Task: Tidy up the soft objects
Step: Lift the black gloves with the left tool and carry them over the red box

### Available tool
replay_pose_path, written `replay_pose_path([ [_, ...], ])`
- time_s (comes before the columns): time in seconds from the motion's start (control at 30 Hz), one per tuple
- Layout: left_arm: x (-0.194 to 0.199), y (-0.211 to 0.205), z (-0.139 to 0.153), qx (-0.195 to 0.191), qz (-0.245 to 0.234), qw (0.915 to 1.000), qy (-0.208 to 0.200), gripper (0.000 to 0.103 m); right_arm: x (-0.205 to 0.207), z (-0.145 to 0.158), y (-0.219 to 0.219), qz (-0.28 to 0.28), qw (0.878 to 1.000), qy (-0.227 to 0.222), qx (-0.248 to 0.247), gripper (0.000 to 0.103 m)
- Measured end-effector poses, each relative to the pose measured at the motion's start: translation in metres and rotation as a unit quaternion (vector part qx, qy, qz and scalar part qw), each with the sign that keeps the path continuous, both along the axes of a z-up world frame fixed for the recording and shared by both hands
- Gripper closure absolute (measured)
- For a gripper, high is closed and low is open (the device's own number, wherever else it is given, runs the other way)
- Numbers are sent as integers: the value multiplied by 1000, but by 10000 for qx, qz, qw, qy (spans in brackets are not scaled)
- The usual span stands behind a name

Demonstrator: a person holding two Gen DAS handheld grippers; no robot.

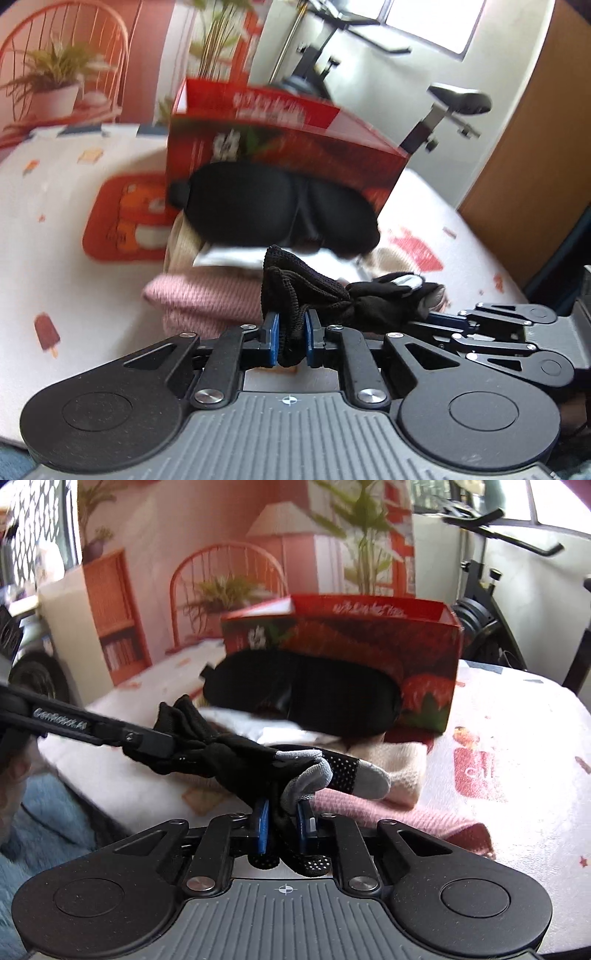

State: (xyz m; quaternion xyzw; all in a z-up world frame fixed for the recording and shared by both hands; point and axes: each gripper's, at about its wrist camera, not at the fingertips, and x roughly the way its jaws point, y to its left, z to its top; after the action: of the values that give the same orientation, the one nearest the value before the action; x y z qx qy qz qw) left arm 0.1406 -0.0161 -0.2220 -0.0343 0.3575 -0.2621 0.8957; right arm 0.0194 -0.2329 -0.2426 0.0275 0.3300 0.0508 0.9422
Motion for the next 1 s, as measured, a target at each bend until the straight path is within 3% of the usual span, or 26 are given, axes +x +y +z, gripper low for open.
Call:
replay_pose_path([
  [0.23,-3,-5,18,-53,7,9992,-402,88,0,24,-3,73,9989,-463,72,89],
  [0.5,-6,0,27,-302,47,9981,-533,88,4,47,-3,133,9952,-972,9,89],
  [0.73,0,-2,26,-259,45,9987,-431,88,9,42,-5,61,9965,-832,95,89],
  [1.0,21,-4,55,-289,31,9975,-641,88,26,61,-9,17,9947,-1024,2,89],
])
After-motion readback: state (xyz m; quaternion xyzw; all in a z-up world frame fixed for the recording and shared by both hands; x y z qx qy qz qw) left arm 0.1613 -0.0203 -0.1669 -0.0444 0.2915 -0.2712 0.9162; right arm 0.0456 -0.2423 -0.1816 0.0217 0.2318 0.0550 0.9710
